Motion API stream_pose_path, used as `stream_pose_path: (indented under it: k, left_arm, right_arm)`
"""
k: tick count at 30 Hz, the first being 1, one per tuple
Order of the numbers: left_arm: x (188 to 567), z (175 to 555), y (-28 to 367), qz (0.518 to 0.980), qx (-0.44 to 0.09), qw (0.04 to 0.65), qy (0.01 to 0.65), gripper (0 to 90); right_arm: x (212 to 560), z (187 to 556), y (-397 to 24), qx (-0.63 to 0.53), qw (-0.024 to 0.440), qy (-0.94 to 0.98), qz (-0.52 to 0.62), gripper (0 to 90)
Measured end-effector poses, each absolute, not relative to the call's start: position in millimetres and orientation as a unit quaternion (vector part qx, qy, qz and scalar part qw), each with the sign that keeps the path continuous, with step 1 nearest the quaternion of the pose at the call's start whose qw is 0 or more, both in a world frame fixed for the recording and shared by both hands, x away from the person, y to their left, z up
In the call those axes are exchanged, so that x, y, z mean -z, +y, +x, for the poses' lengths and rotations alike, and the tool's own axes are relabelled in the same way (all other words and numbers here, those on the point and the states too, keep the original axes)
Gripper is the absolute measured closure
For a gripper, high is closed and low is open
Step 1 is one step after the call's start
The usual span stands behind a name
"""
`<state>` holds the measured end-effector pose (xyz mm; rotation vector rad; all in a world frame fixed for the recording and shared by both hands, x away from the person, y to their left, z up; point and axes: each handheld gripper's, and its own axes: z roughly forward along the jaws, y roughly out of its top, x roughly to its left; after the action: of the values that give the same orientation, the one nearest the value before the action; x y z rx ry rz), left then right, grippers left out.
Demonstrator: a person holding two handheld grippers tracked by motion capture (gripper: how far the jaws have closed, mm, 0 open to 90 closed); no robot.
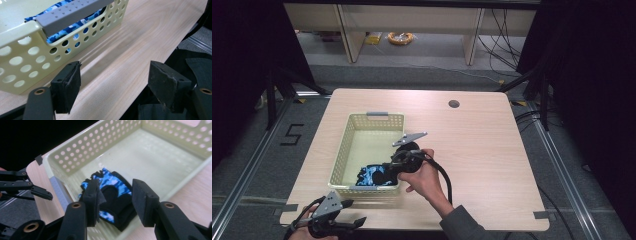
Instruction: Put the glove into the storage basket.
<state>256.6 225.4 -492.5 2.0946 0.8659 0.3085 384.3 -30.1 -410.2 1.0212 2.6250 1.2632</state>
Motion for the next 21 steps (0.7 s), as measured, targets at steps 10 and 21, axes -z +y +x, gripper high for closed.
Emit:
stream_pose_path:
  k: [10,21]
  left_arm:
    - [496,257,225,0.828,-0.125,0.421,0.349,23.0]
    - [500,259,225,0.829,-0.128,0.417,0.351,23.3]
  right_arm:
    - [402,375,-58,-0.446,0.046,0.839,0.308,47.9]
    - [402,359,-88,-0.465,0.055,0.827,0.313,42.7]
